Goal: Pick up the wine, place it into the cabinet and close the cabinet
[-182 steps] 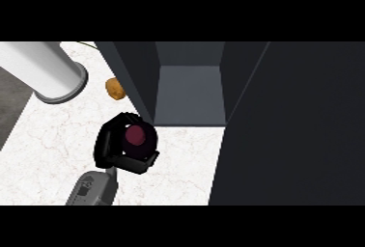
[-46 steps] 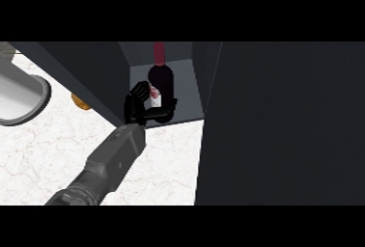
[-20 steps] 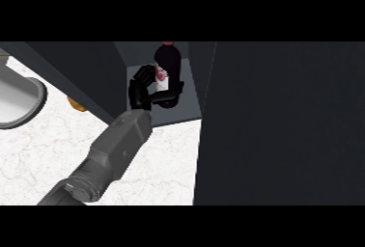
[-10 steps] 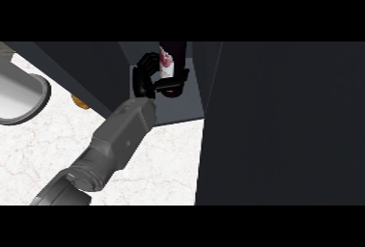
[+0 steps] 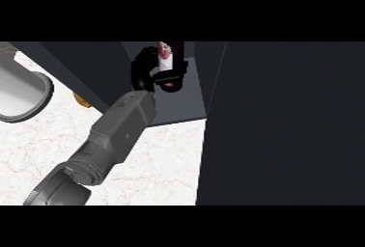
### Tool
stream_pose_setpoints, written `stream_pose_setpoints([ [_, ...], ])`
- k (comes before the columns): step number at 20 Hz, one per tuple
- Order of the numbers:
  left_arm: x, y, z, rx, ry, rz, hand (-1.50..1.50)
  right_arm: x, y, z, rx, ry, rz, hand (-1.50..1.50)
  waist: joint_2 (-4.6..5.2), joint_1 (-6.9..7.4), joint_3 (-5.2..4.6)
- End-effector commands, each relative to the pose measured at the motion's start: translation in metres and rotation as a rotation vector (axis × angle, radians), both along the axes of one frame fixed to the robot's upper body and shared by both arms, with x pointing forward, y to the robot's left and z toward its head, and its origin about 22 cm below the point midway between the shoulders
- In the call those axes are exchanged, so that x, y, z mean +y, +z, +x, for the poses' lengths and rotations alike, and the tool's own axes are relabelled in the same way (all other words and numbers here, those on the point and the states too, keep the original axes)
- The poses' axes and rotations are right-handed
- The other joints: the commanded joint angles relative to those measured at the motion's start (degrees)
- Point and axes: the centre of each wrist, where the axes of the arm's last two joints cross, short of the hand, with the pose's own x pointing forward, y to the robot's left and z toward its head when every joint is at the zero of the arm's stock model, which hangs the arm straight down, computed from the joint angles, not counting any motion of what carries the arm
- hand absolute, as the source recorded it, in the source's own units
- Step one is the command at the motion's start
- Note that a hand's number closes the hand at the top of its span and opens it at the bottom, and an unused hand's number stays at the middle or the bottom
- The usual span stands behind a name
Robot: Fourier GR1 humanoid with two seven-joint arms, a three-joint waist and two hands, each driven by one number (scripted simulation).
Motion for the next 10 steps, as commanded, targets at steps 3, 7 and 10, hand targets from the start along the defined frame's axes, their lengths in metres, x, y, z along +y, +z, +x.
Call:
stream_pose_setpoints([
  [3, 0.02, -0.004, 0.002, -0.027, 0.026, 0.212, 1.5, 0.001, -0.001, -0.007, -0.013, 0.031, 0.007, -1.5, 0.39, -0.31, 0.01],
  [7, 0.035, -0.005, 0.003, -0.019, 0.069, 0.352, 1.5, -0.001, 0.003, -0.002, -0.025, 0.011, 0.01, -1.5, 0.51, -0.22, -0.02],
  [10, 0.046, -0.004, 0.004, -0.015, 0.118, 0.412, 1.5, -0.001, 0.003, -0.005, -0.038, 0.034, 0.019, -1.5, 0.8, -0.85, 0.0],
])
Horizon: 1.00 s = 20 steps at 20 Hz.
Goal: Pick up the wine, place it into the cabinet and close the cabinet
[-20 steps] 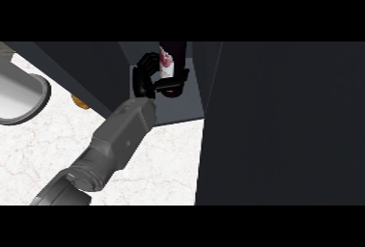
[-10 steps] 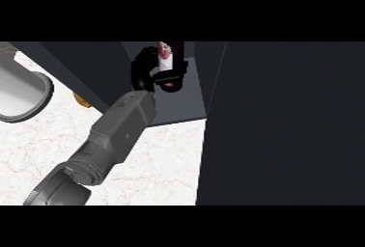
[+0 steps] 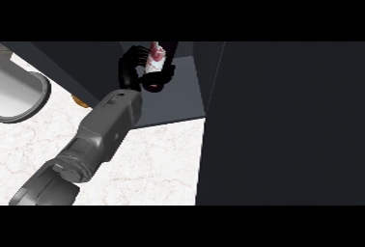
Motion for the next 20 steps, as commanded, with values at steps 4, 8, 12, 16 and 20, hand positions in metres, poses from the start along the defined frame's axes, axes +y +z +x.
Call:
stream_pose_setpoints([
  [4, 0.032, -0.006, -0.001, 0.023, 0.093, 0.147, 1.5, -0.002, 0.001, -0.007, -0.006, 0.013, 0.012, -1.5, 0.24, -0.41, -0.07],
  [8, 0.028, -0.009, -0.002, 0.052, 0.113, 0.161, 1.5, 0.003, 0.003, -0.005, -0.011, 0.039, 0.0, -1.5, 0.48, -0.38, -0.14],
  [12, 0.034, -0.02, -0.009, 0.081, 0.063, 0.204, -1.5, 0.0, 0.004, -0.008, -0.008, 0.045, -0.016, -1.5, 0.48, -1.24, -0.12],
  [16, 0.035, -0.013, -0.005, 0.068, 0.072, 0.181, -1.5, 0.006, 0.001, -0.007, -0.015, 0.053, -0.01, -1.5, 0.69, -0.76, -0.17],
  [20, 0.044, -0.009, -0.002, 0.089, 0.085, 0.146, -1.5, 0.006, 0.004, -0.005, -0.025, 0.052, -0.018, -1.5, 0.61, -0.23, -0.23],
])
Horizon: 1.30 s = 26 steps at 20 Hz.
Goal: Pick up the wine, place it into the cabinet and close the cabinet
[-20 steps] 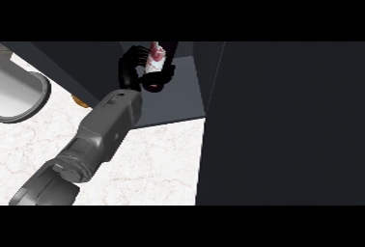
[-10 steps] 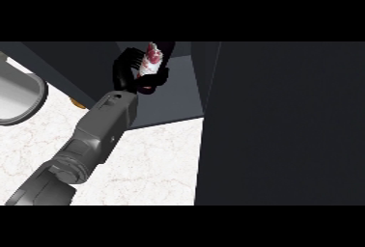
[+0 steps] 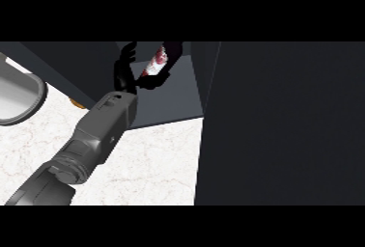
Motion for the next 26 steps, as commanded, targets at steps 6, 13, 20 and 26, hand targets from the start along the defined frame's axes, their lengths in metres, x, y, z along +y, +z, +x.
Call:
stream_pose_setpoints([
  [6, 0.046, -0.005, -0.001, 0.005, 0.003, 0.051, -1.5, 0.0, 0.001, -0.004, -0.007, 0.0, -0.001, -1.5, -0.02, 1.35, -0.26],
  [13, 0.045, -0.002, 0.0, -0.023, -0.206, 0.036, -1.5, -0.002, 0.002, -0.007, 0.005, -0.006, 0.017, -1.5, -0.98, 2.42, -0.22],
  [20, 0.017, 0.031, 0.014, -0.213, -0.471, -0.249, -1.5, -0.005, 0.004, -0.013, 0.013, -0.036, 0.014, -1.5, -2.26, 4.45, -0.23],
  [26, -0.014, 0.039, 0.014, -0.318, -0.61, -0.421, -1.5, -0.004, 0.002, -0.011, 0.028, -0.077, 0.031, -1.5, -3.37, 7.67, -0.07],
])
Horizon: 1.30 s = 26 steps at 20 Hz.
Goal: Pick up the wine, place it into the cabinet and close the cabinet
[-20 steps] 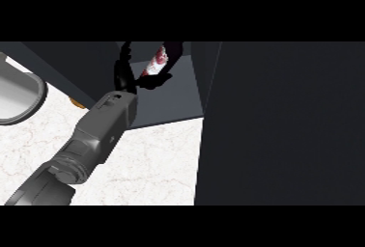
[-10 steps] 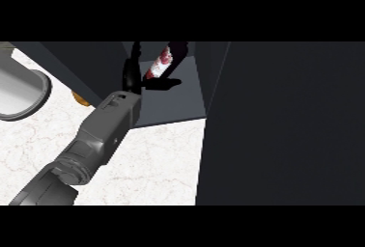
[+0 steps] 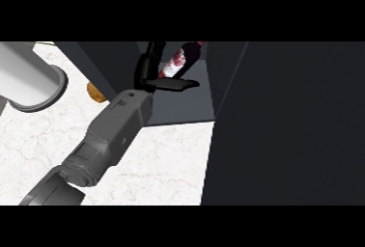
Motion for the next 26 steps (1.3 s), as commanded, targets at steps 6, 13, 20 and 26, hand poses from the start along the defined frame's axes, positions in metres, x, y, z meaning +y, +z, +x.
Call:
stream_pose_setpoints([
  [6, 0.001, 0.006, -0.001, -0.023, -0.149, -0.078, -1.5, -0.011, 0.005, -0.009, 0.008, -0.08, 0.001, -1.5, -2.29, 4.94, 0.51],
  [13, -0.036, 0.023, -0.019, -0.069, -0.233, -0.094, -1.5, -0.011, 0.0, -0.011, 0.043, -0.1, -0.008, -1.5, -2.89, 6.42, 0.53],
  [20, -0.075, 0.038, -0.067, -0.072, -0.31, -0.097, -1.5, 0.002, 0.007, -0.028, 0.016, -0.052, -0.013, -1.5, -2.92, 5.38, 0.47],
  [26, -0.092, 0.066, -0.118, -0.059, -0.258, -0.146, -1.5, -0.001, 0.01, -0.014, 0.008, -0.059, -0.026, -1.5, -2.55, 5.49, 0.5],
])
